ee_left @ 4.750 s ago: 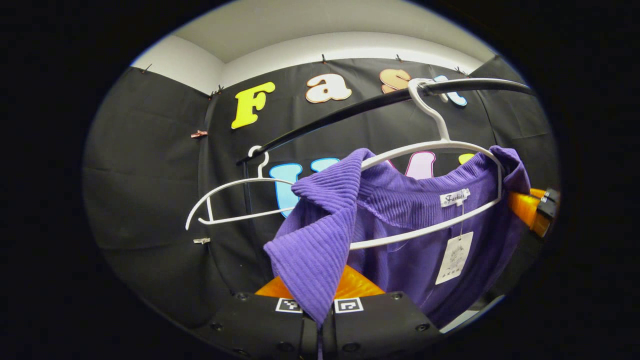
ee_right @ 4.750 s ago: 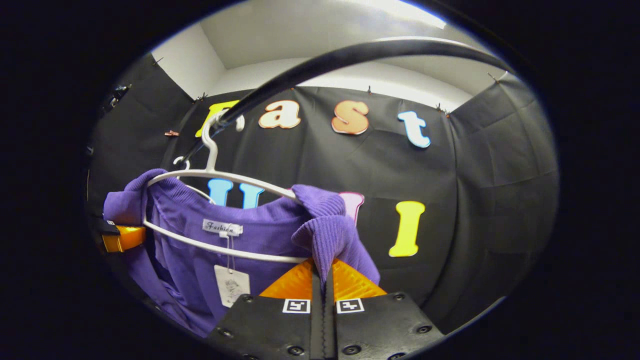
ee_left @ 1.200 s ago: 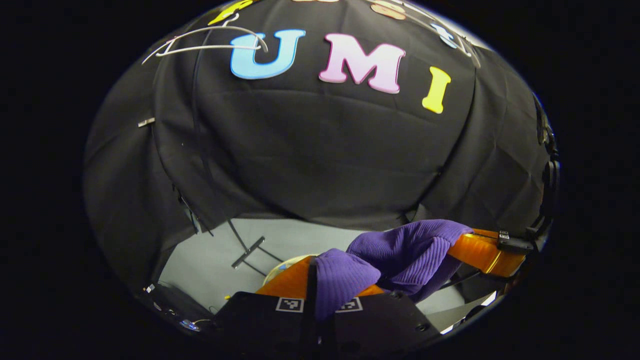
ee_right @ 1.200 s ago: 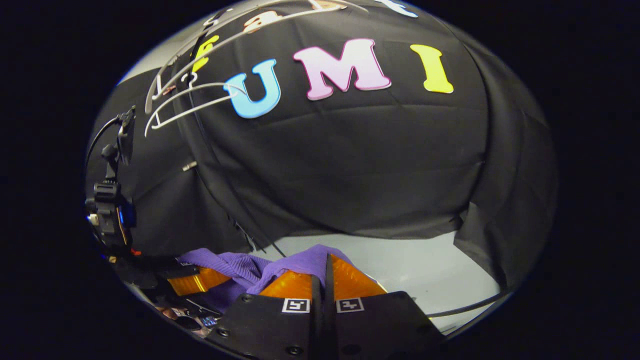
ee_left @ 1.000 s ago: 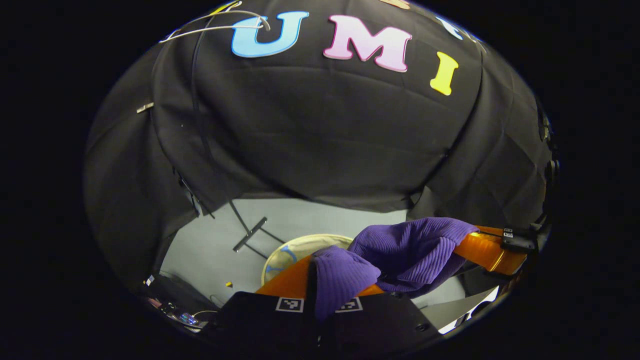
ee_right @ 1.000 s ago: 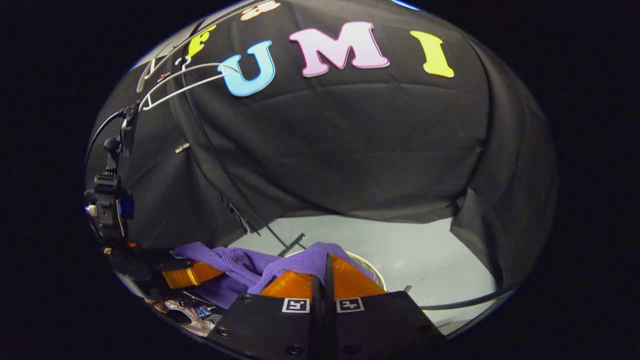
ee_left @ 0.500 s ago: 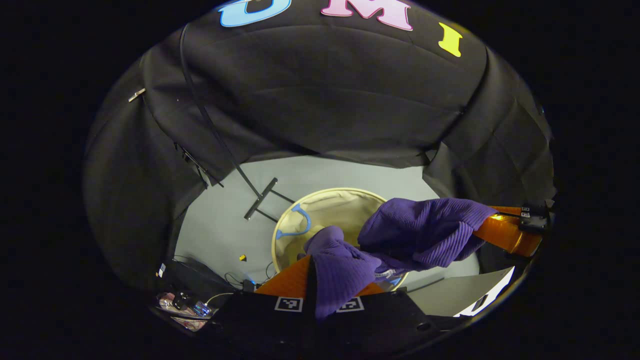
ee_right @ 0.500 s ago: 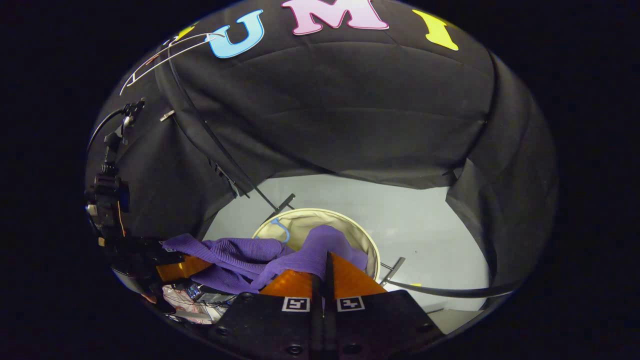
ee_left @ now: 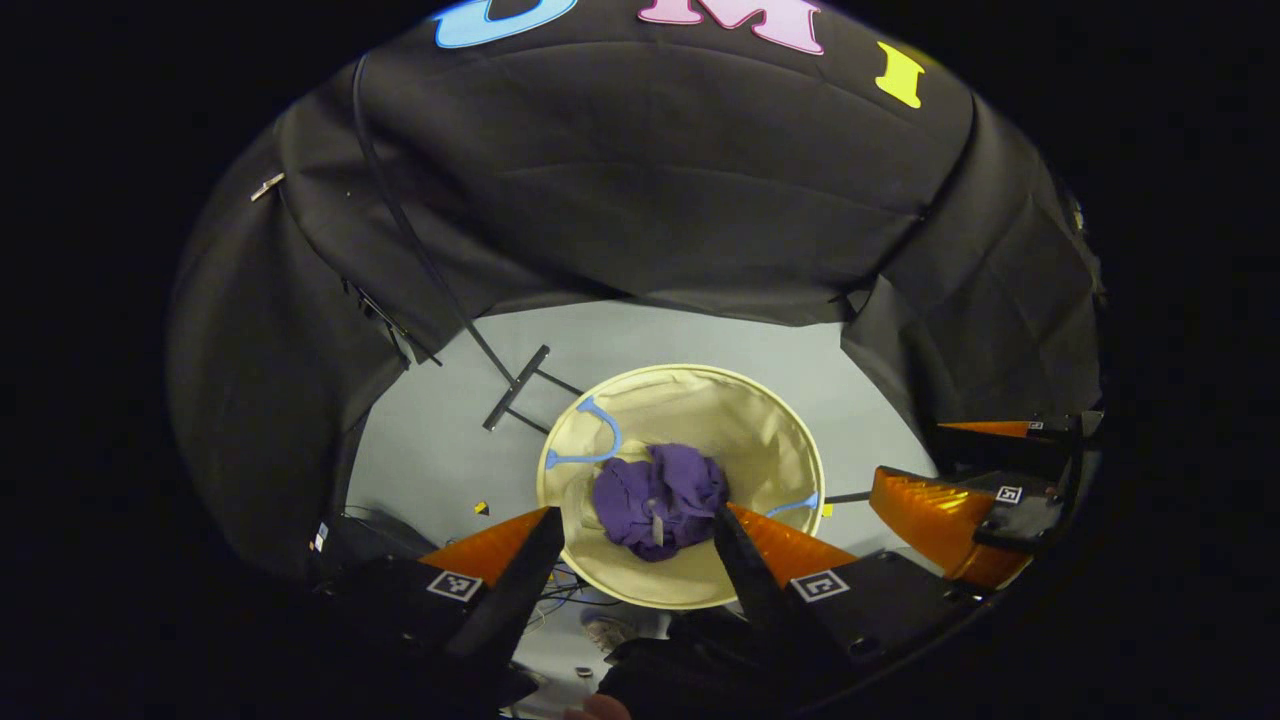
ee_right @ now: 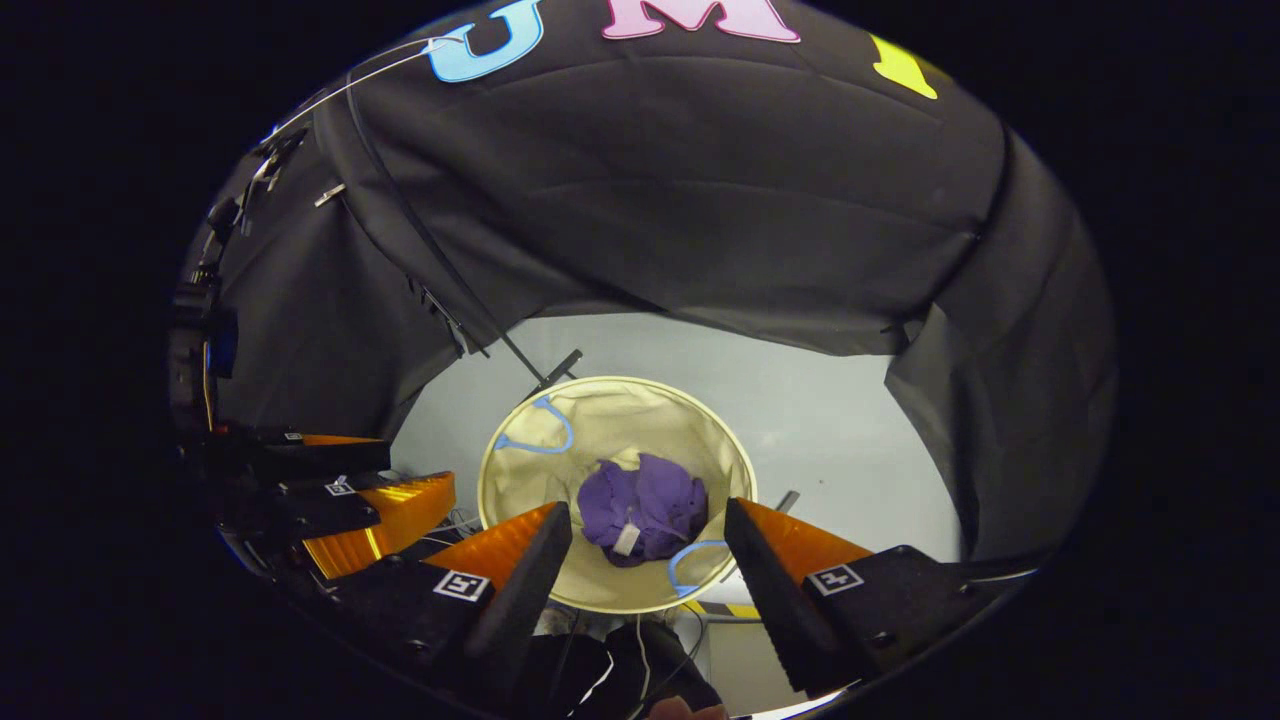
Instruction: Grasp the clothes on the hanger with both hands and then place them into the laundry hamper below.
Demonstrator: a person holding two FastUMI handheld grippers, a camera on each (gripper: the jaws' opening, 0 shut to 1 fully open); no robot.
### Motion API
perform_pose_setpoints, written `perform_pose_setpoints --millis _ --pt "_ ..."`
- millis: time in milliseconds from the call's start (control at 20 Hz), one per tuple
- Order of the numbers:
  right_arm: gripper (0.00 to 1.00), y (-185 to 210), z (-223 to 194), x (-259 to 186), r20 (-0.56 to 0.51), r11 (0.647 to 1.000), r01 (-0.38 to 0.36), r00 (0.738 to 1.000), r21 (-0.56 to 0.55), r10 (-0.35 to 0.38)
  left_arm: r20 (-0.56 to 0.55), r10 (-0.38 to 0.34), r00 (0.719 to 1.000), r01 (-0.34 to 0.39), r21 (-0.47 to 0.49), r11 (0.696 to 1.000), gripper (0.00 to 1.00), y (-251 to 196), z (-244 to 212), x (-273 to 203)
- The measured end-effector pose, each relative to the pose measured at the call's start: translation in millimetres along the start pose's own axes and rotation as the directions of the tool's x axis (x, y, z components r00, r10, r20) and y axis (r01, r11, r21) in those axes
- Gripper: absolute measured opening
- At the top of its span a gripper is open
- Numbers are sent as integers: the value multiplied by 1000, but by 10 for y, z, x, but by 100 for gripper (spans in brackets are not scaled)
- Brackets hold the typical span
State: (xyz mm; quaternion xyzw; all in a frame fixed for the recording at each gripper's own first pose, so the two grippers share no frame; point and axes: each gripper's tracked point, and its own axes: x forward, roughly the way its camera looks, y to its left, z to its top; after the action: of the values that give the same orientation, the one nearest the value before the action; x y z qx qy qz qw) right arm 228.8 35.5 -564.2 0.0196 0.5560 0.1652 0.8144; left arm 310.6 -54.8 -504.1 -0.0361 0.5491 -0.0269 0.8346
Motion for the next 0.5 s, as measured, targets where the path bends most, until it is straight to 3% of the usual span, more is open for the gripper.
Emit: perform_pose_setpoints --millis 250,500 --pt "99 3 141 -268 48 999 28 998 47 -30 15 -20 1000 20 -21 1000 96 -43 -17 -210" --pt "99 43 456 -714 172 996 69 982 62 -78 161 -40 986 43 -14 999 95 -63 220 -731"
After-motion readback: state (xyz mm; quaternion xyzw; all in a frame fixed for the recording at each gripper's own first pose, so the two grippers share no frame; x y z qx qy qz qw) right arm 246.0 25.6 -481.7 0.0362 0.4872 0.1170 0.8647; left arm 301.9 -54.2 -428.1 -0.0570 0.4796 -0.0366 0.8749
